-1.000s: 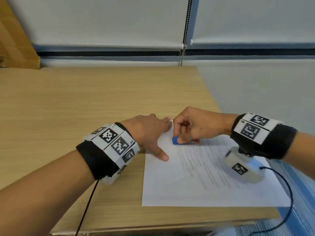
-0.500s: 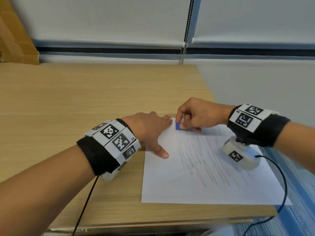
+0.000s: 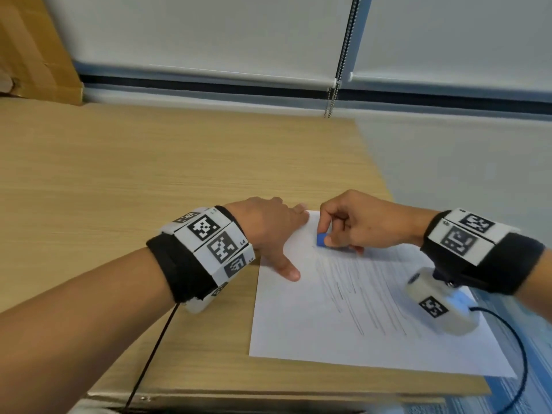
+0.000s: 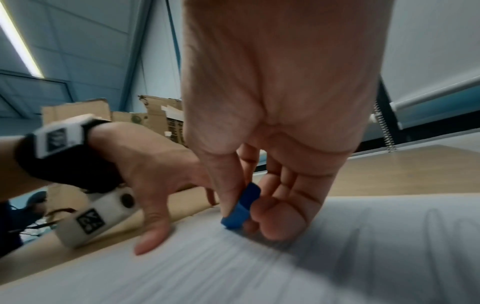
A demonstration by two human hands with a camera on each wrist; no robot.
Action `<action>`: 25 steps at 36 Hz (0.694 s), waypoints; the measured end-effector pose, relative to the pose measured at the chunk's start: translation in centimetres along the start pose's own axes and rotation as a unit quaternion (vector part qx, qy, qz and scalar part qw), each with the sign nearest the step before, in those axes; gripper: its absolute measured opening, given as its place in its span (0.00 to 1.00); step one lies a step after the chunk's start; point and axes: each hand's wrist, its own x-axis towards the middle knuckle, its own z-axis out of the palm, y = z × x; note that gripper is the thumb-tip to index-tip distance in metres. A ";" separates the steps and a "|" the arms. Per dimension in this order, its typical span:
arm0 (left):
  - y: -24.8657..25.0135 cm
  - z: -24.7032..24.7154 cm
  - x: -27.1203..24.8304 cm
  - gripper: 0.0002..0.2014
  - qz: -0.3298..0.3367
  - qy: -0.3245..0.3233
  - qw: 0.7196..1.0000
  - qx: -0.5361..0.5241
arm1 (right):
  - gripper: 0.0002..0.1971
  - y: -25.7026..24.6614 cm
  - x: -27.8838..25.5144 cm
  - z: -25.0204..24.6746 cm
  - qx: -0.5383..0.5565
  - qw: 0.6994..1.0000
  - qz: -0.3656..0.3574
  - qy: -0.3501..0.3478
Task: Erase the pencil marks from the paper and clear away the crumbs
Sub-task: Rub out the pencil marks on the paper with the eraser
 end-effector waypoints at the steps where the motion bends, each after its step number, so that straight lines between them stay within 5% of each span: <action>1: 0.0 0.0 0.1 0.57 0.000 0.001 1.000 0.001 | 0.02 -0.1 -0.1 0.1 -0.005 1.000 0.000 -0.018; 8: 0.1 -0.3 -0.4 0.57 0.004 -0.005 1.000 -0.002 | 0.01 0.2 0.8 -1.0 -0.042 0.997 0.021 0.068; 14: 0.2 -0.4 -0.3 0.57 0.001 -0.010 1.000 0.004 | 0.02 -0.3 -0.7 0.0 -0.022 0.999 0.008 -0.032; 21: 0.0 -0.2 -0.3 0.55 0.004 -0.011 1.000 0.001 | 0.01 0.4 0.6 -0.4 -0.064 0.994 0.020 0.088; 25: 0.2 -0.4 -0.4 0.55 0.005 -0.014 1.000 0.001 | 0.03 0.2 -0.4 0.5 -0.068 0.996 0.004 0.052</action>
